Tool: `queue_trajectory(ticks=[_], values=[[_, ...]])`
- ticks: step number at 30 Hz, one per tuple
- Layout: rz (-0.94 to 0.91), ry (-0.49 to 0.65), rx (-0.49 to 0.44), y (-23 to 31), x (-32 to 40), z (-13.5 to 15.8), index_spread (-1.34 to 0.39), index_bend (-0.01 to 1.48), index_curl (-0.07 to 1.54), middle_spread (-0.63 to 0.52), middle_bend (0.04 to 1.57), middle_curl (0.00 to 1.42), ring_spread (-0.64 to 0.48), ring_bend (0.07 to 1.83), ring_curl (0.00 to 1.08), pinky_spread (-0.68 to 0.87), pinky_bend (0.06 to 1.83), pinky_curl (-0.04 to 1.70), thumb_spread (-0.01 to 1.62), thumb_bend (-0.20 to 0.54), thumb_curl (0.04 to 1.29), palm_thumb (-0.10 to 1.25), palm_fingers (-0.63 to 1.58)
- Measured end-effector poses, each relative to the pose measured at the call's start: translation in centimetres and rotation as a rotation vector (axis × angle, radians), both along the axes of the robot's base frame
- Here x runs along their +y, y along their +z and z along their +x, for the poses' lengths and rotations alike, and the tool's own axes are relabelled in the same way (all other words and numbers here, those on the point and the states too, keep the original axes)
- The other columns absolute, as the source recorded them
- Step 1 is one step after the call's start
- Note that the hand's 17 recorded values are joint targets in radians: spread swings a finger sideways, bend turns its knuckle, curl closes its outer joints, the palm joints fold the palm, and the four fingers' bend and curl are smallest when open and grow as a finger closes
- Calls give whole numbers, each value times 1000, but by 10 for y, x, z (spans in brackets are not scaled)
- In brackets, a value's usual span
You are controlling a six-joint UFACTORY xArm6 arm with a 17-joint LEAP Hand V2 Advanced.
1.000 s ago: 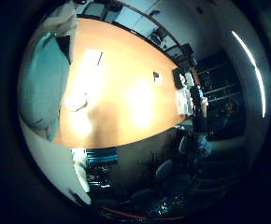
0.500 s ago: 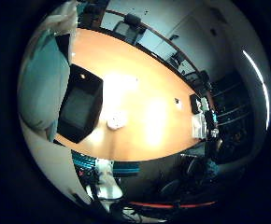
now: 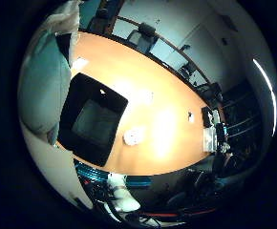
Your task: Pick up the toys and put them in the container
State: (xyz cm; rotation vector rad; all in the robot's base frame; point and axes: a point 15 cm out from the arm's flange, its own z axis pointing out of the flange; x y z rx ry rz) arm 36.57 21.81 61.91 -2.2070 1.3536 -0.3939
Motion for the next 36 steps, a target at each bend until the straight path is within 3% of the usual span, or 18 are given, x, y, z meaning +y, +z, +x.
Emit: queue_trajectory(ticks=[2, 3, 5, 8, 12, 15, 29, 36], values=[[5, 0, -11, 1, 0, 3, -309, 617, 916, -180, 1094, 777, -251, 1218, 779, -323, 998, 970, 1216, -43, 493, 732, 801], [-1, 3, -4, -1, -1, 3, -337, 541, 881, -197, 965, 735, -250, 1163, 759, -300, 930, 960, 1231, -42, 452, 666, 471], [-8, 2, -3, -3, -3, 4, -405, 504, 773, -197, 816, 653, -232, 995, 657, -152, 787, 902, 1235, -33, 398, 596, 232], [-15, 3, 2, -5, -3, 5, -445, 453, 657, -137, 632, 547, -92, 784, 543, 135, 699, 826, 1212, -35, 334, 496, 57], [-46, 19, 34, -26, -3, 5, -460, 331, 511, -62, 446, 431, 109, 598, 414, 408, 624, 688, 1161, -29, 284, 407, 33], [-55, 30, 35, -29, -3, 5, -463, 251, 441, -33, 358, 381, 158, 507, 350, 498, 594, 615, 1133, -27, 268, 381, 77], [-108, -39, 80, -39, -58, 10, -439, 172, 329, -17, 196, 325, 180, 364, 249, 529, 459, 425, 1105, -22, 256, 365, 206], [-161, -135, 127, -68, -136, 12, -421, 169, 309, -17, 194, 325, 181, 345, 238, 508, 429, 373, 1104, -22, 255, 365, 239]])
